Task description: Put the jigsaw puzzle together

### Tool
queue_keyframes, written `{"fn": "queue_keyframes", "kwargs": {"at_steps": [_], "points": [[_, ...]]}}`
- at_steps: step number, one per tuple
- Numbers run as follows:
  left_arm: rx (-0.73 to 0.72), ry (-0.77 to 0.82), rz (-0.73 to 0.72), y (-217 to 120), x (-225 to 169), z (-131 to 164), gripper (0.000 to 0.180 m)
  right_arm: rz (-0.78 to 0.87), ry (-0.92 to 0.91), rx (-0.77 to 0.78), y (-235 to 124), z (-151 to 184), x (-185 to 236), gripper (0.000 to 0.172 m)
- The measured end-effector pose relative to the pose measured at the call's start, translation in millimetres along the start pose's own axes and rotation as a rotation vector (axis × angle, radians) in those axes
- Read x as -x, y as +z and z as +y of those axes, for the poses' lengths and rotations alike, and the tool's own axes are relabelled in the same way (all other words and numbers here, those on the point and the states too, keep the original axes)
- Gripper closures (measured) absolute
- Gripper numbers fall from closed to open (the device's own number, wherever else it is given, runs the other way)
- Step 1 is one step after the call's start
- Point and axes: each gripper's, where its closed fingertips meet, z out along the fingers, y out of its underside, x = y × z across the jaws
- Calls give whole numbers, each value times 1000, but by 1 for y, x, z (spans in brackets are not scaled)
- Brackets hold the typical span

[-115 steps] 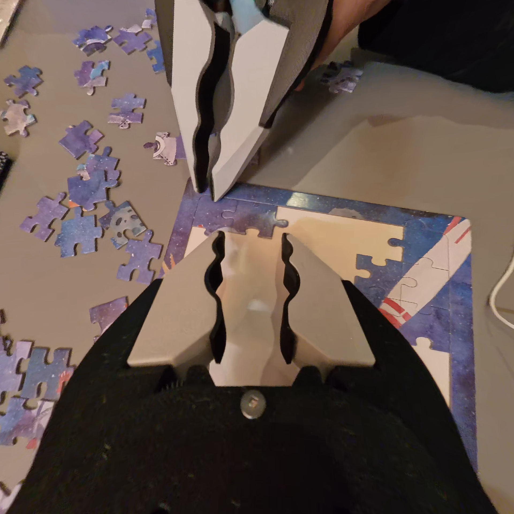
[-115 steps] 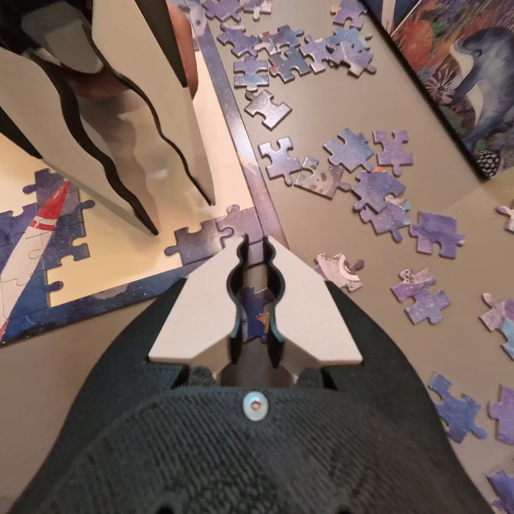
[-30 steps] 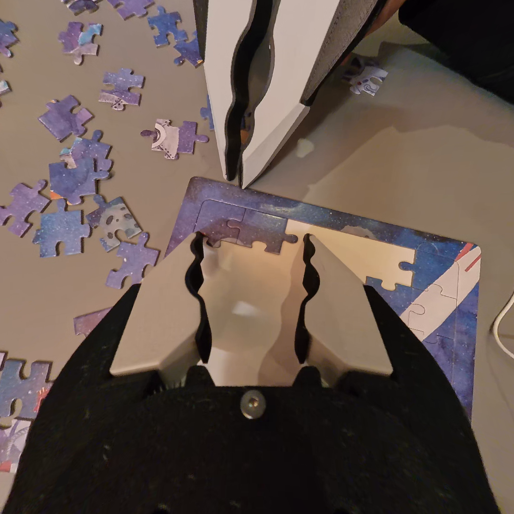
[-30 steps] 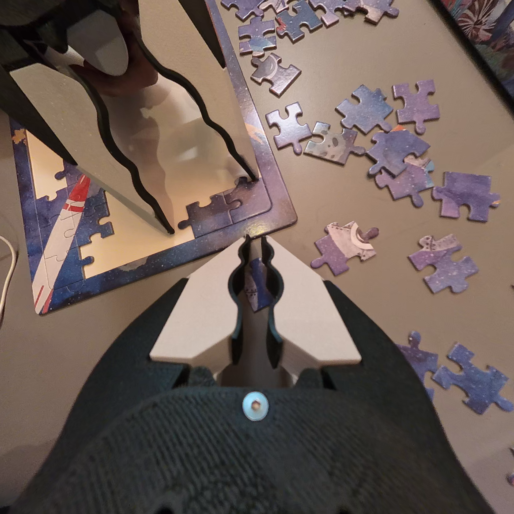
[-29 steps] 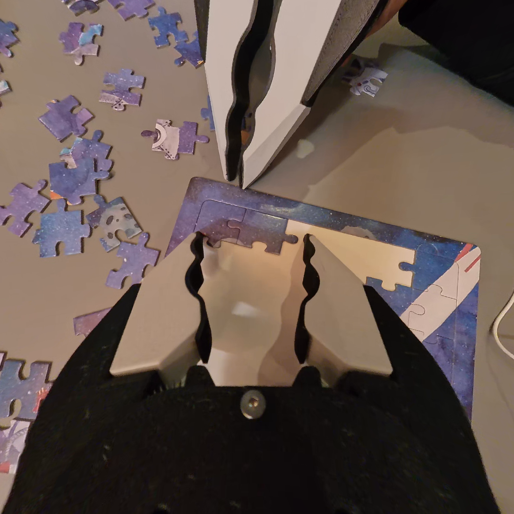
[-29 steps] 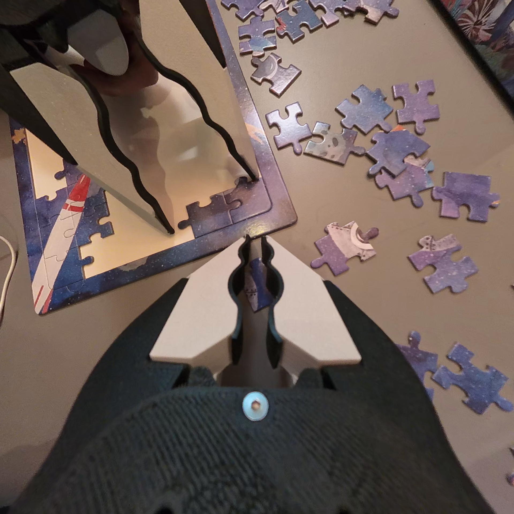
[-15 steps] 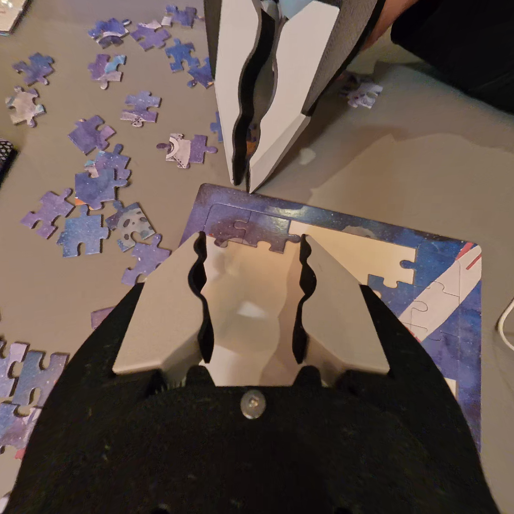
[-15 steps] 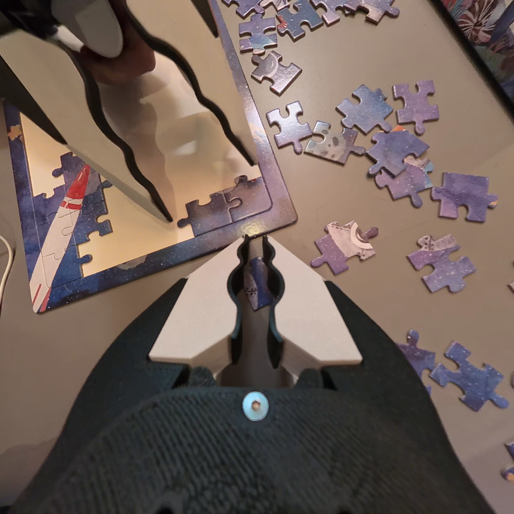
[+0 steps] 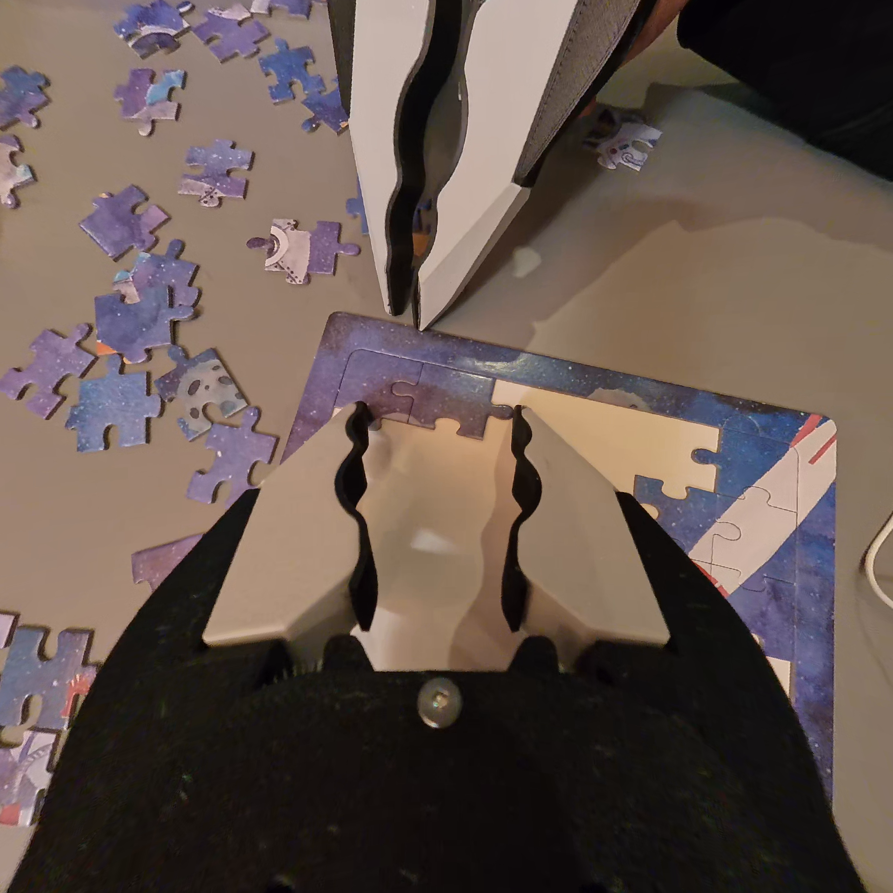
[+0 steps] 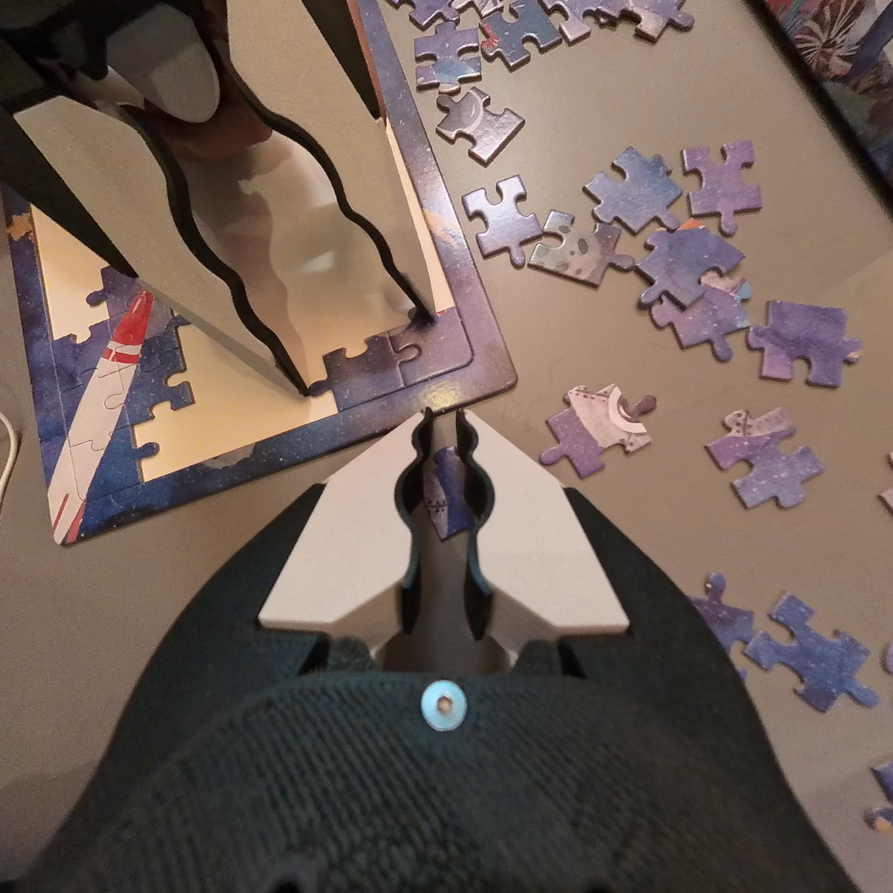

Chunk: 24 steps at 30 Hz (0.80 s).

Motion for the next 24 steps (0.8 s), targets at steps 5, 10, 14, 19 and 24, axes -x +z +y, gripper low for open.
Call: {"fn": "queue_keyframes", "kwargs": {"at_steps": [5,10,14,19,24], "points": [[-11,0,-8,-1,1,-2,120,0,-2,2,0,0,0,163],[-133,-55,-11,-20,9,-19,117,-22,-17,-72,-8,-13,5,159],[-276,-133,-103,-47,38,-33,119,68,-18,-198,-27,-31,-13,160],[-393,-198,-260,-77,72,-37,124,240,9,-405,-65,-52,-44,161],[-455,-212,-337,-94,86,-38,130,361,44,-552,-97,-61,-63,163]]}}
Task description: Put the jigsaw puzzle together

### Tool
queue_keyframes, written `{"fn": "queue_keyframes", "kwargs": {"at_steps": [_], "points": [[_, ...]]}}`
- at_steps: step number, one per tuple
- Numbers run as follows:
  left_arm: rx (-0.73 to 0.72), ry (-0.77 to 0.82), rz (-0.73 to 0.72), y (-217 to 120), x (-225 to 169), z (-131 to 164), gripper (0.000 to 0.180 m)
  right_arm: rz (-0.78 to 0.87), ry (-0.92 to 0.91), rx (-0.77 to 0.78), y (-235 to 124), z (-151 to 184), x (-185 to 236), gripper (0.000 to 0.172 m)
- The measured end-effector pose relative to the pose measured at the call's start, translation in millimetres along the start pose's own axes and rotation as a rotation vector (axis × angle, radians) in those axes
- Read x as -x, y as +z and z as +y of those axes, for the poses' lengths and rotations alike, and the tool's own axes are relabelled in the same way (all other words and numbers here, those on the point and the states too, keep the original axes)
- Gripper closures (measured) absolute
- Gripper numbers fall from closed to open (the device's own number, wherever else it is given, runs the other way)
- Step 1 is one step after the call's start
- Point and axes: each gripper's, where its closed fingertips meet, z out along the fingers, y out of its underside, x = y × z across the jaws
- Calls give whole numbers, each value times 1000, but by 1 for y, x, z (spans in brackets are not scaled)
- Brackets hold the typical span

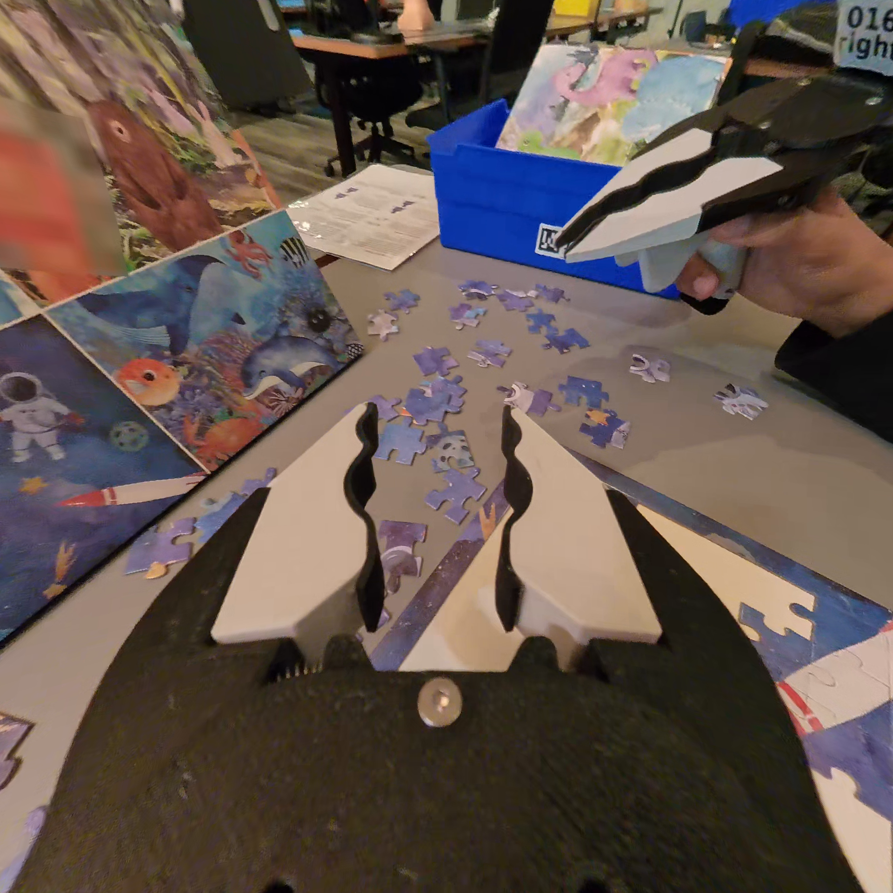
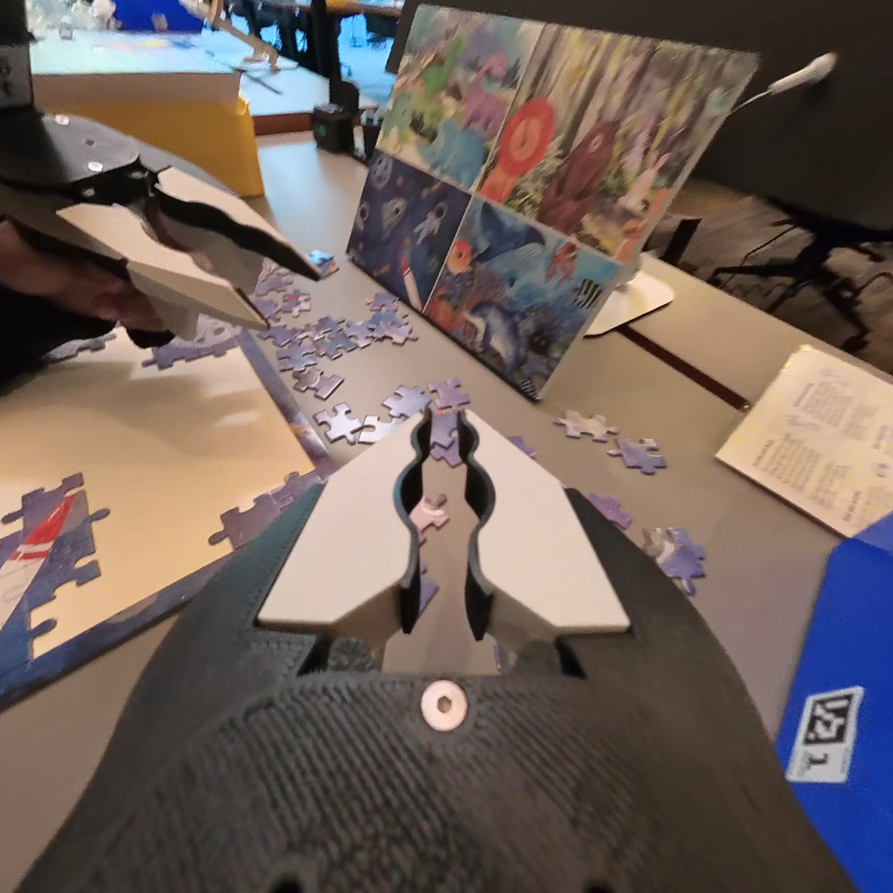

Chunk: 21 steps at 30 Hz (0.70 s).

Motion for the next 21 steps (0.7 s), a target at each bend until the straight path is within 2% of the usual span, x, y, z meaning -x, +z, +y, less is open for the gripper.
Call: {"fn": "queue_keyframes", "kwargs": {"at_steps": [10,21], "points": [[-46,-26,-61,-5,15,-4,138,61,79,-121,-11,-13,-18,163],[-109,-71,-103,-14,30,-11,145,84,84,-148,-13,-14,-23,162]]}}
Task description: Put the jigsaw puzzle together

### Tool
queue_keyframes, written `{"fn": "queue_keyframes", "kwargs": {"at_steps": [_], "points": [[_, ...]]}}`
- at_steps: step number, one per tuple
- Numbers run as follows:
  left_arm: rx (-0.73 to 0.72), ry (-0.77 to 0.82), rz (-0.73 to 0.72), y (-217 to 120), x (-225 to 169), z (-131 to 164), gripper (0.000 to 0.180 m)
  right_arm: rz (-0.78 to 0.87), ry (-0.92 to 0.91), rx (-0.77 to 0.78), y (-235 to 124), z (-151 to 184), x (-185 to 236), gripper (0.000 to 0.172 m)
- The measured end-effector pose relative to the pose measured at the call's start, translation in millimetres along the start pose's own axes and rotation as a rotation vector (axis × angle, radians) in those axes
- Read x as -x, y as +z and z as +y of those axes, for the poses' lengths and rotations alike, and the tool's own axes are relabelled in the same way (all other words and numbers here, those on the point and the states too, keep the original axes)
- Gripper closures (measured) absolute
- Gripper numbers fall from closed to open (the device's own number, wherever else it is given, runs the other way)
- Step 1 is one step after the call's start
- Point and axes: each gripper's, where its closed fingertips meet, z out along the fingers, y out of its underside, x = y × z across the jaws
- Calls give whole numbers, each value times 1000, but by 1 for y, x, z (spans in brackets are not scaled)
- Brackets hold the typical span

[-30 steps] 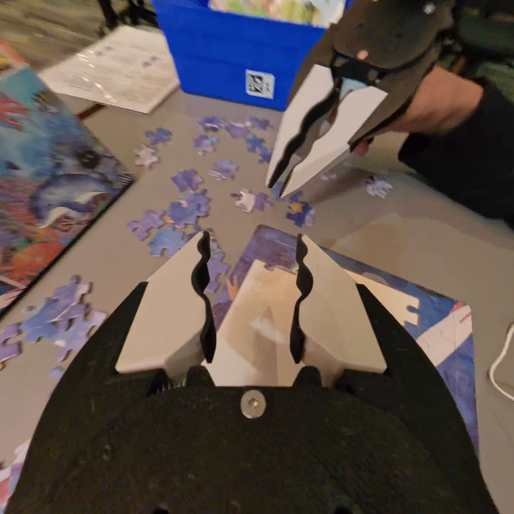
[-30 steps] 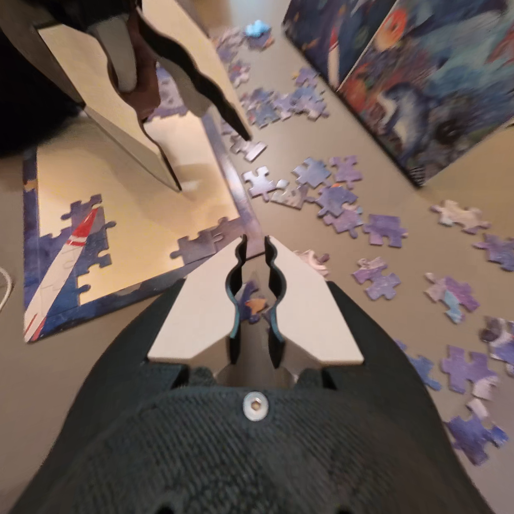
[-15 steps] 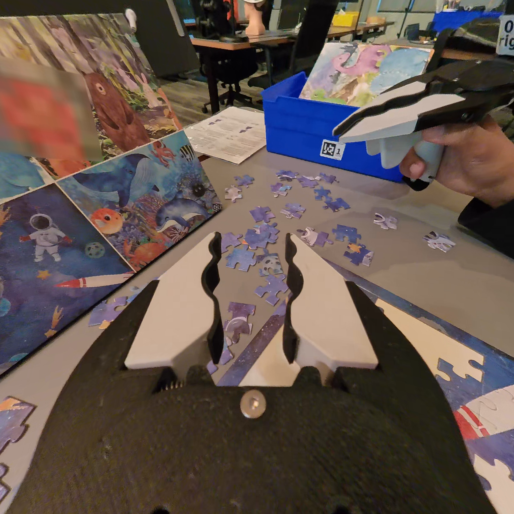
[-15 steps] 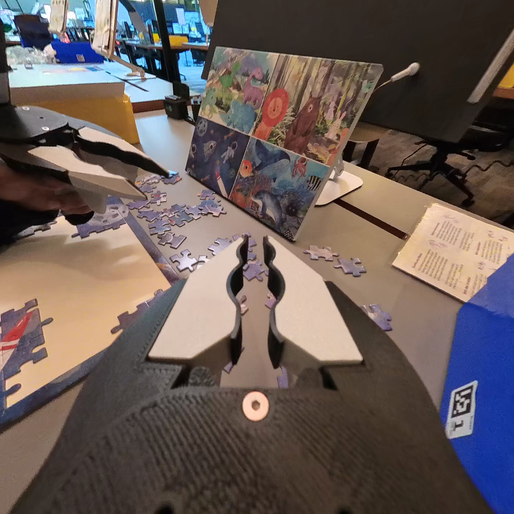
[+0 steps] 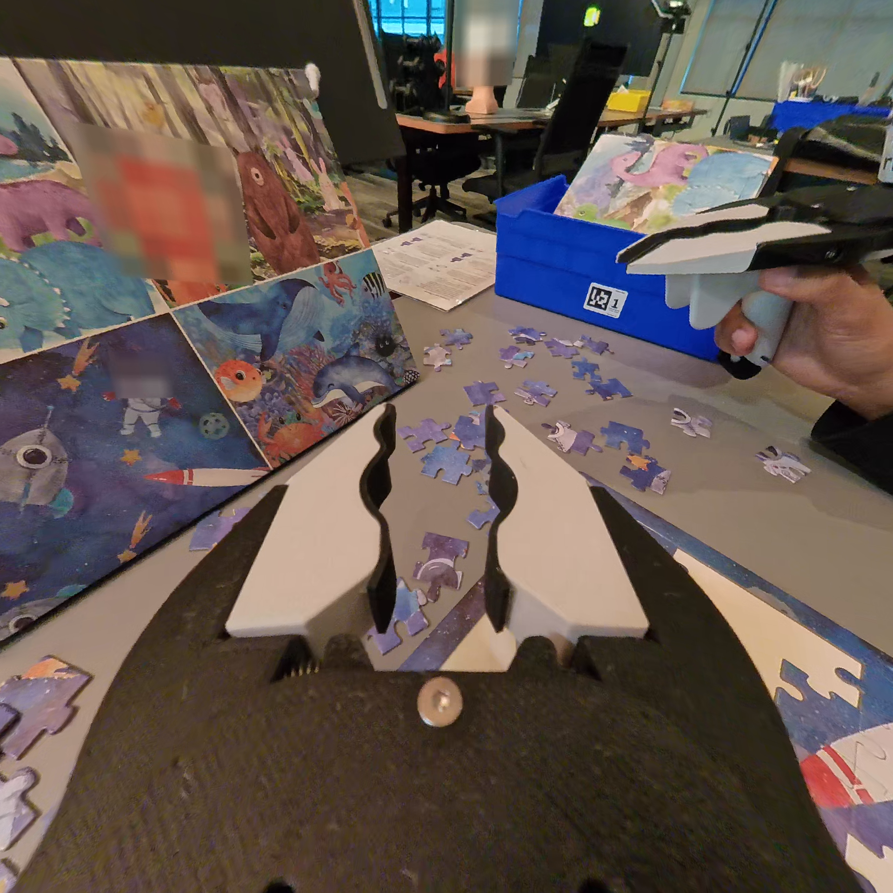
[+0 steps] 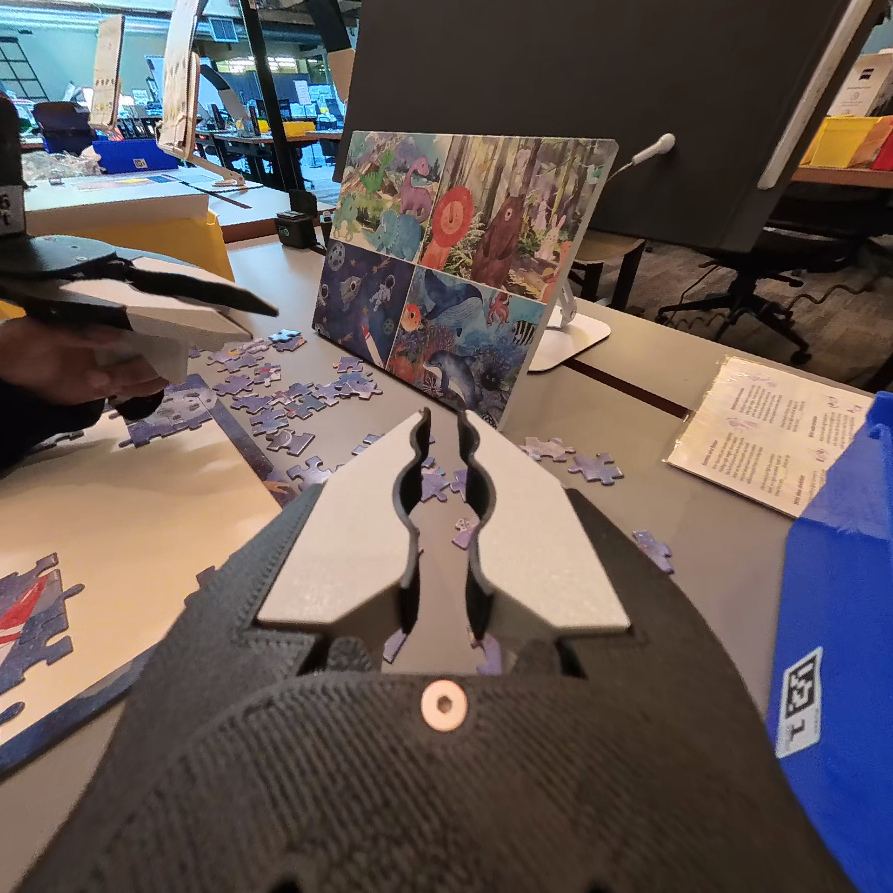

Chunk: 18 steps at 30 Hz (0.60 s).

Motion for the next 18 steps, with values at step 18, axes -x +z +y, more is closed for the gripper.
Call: {"fn": "queue_keyframes", "kwargs": {"at_steps": [18], "points": [[145,16,34,-15,-8,11,180,-59,-248,130,42,27,72,167]]}}
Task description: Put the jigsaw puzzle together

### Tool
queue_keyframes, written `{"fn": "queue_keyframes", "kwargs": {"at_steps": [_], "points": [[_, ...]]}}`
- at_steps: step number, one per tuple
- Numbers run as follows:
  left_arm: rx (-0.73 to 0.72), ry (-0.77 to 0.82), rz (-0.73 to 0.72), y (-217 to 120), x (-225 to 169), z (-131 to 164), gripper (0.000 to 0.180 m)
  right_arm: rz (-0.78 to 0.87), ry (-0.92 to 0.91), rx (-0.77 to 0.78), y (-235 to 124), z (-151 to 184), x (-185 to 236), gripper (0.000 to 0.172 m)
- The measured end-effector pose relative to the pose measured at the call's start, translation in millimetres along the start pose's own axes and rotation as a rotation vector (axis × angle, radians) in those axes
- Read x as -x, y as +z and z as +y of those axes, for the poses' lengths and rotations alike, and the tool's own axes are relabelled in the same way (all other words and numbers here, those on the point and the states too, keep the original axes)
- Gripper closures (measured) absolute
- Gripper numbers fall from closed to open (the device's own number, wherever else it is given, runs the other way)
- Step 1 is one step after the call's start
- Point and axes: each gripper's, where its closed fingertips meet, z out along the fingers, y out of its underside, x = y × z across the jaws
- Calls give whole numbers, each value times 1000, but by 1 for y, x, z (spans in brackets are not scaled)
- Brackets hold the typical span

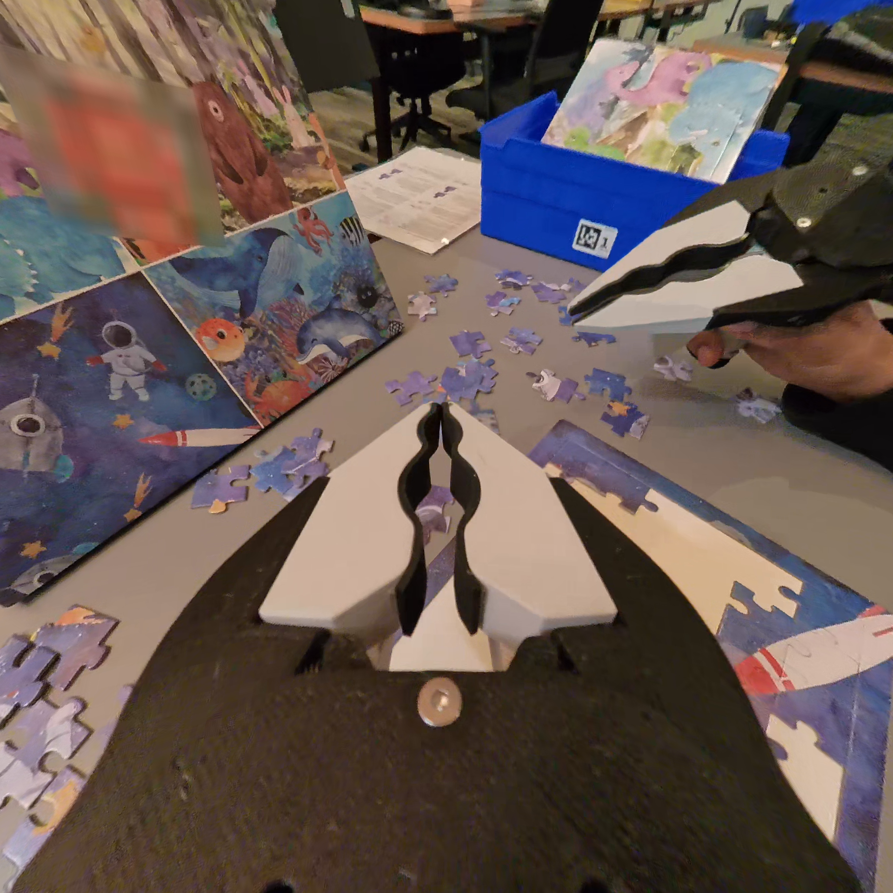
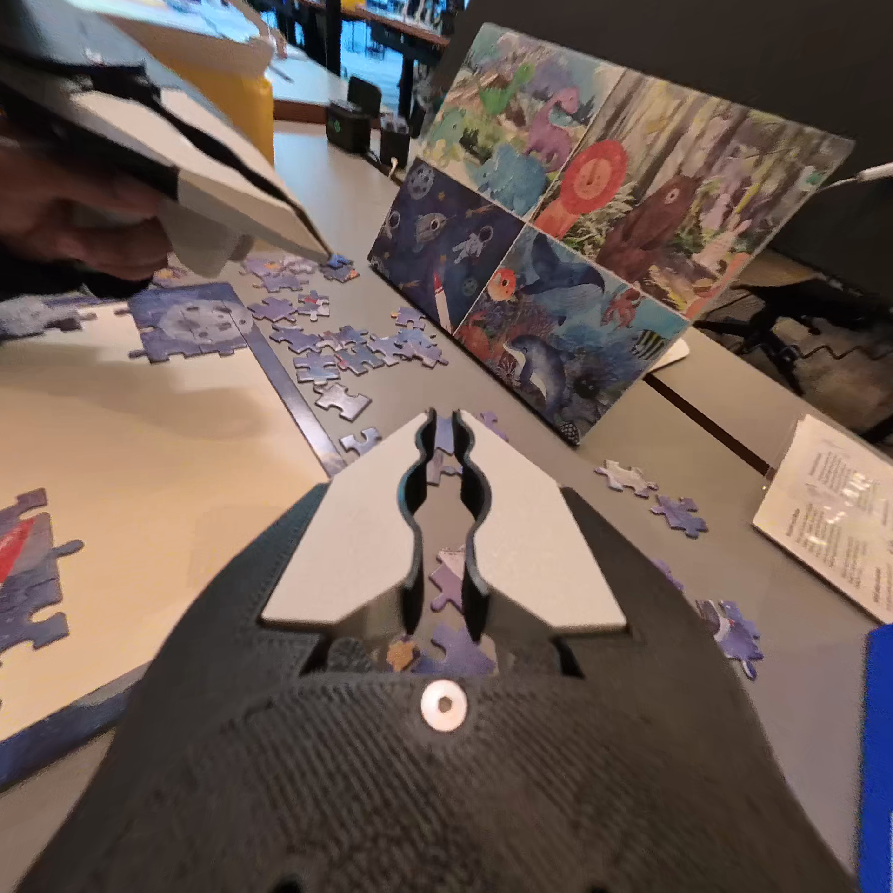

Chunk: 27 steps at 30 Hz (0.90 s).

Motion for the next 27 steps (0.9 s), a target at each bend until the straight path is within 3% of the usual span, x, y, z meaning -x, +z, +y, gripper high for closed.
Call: {"fn": "queue_keyframes", "kwargs": {"at_steps": [7,12,16,22,27], "points": [[121,75,31,17,-16,30,180,-14,-82,84,20,11,27,172],[288,109,43,24,-23,61,179,90,-165,209,27,27,25,172],[259,126,29,23,-24,57,179,63,-161,238,32,31,34,172],[201,188,46,23,-38,47,179,11,-119,159,27,13,44,172],[186,287,-49,20,-24,42,178,-19,-125,85,22,0,51,172]]}}
